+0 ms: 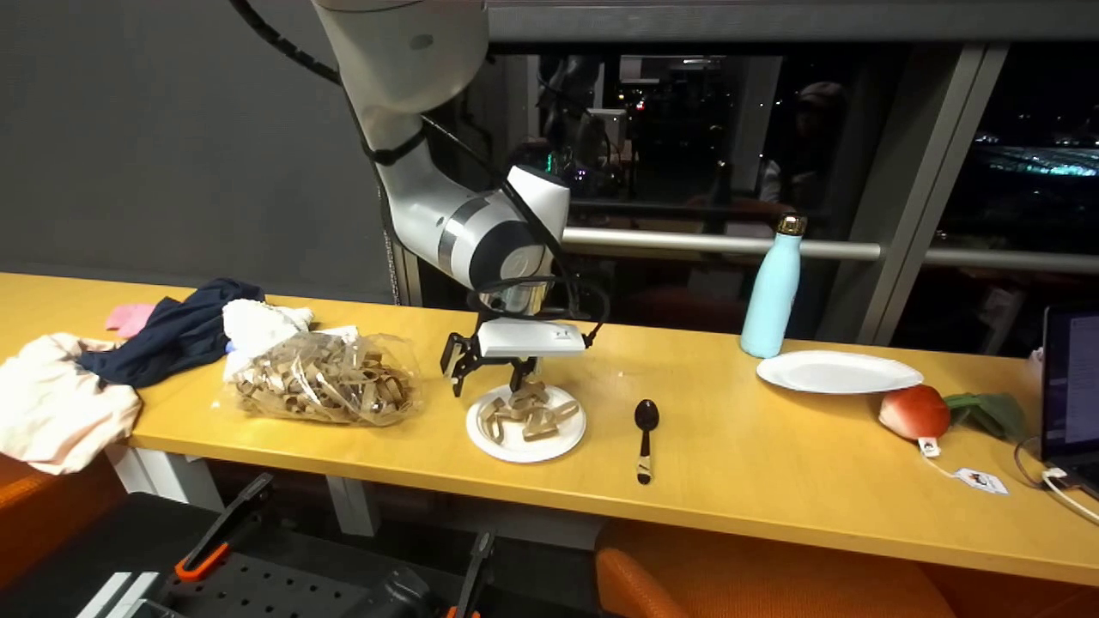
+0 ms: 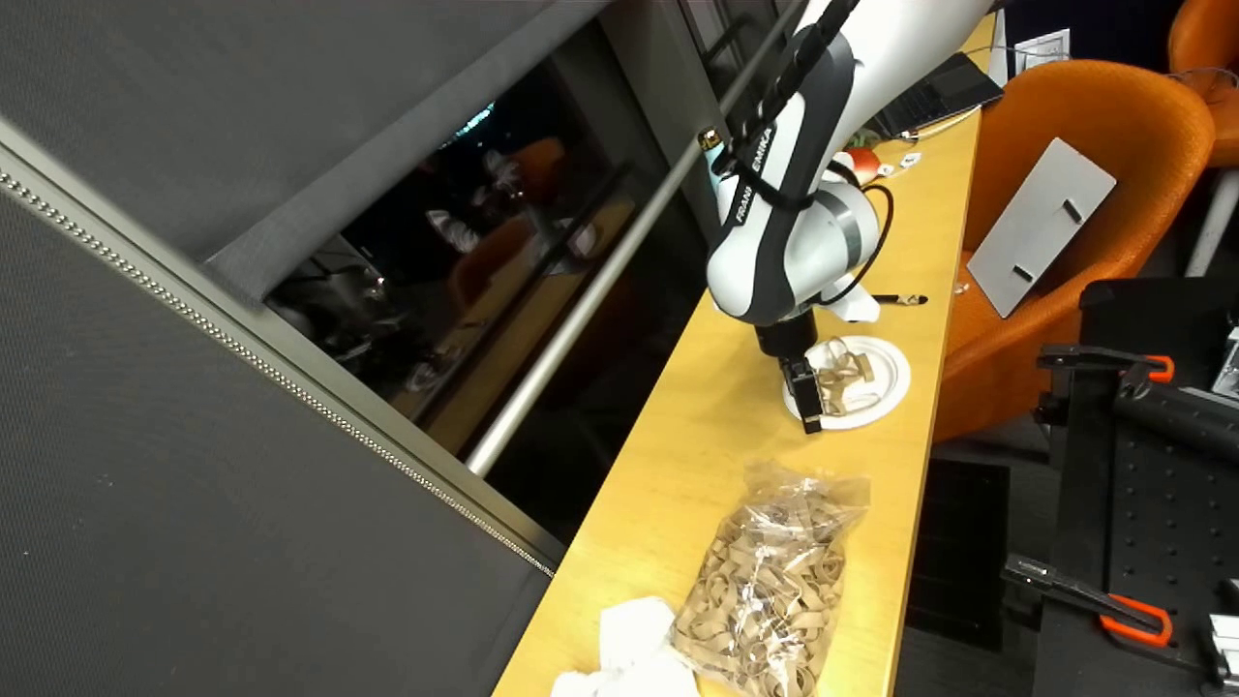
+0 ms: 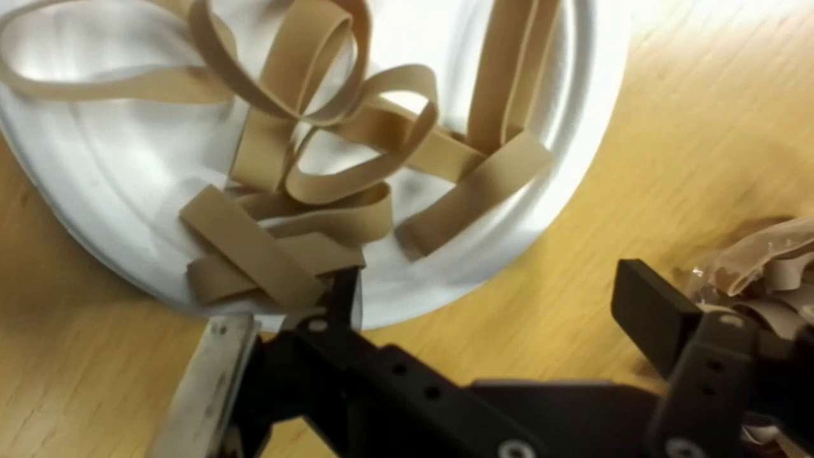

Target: Move some rubber bands from the plate to the plastic

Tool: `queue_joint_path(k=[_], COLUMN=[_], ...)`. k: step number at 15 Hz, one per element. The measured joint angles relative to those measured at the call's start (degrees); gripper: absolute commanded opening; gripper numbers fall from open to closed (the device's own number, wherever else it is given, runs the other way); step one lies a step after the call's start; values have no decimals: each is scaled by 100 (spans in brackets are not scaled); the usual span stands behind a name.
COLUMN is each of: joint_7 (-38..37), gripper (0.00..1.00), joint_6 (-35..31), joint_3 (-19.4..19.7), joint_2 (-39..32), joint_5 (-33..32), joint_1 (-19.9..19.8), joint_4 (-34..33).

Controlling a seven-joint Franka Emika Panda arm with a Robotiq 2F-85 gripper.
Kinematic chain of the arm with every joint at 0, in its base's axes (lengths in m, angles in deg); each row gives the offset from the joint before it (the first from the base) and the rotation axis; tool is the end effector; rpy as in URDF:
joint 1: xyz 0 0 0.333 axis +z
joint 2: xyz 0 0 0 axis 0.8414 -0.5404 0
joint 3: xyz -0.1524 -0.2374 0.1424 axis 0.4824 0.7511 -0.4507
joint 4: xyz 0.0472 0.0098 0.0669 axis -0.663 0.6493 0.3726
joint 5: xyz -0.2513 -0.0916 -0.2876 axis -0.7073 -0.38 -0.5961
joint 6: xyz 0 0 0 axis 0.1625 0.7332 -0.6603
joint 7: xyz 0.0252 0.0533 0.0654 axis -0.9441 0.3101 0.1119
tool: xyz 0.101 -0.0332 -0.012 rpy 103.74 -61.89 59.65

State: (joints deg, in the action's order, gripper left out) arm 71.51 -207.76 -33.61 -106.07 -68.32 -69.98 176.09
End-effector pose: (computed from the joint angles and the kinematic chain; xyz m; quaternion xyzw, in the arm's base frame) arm 0.6205 -0.0465 0.1103 -0.9359 -0.3298 -0.0366 0.1182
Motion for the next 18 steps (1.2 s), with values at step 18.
queue_joint_path(k=[18], joint_7=[-1488], gripper=[100], joint_6=[-553], joint_3=[908], joint_2=[996], joint_5=[-1663], joint_1=[62], joint_4=[1241])
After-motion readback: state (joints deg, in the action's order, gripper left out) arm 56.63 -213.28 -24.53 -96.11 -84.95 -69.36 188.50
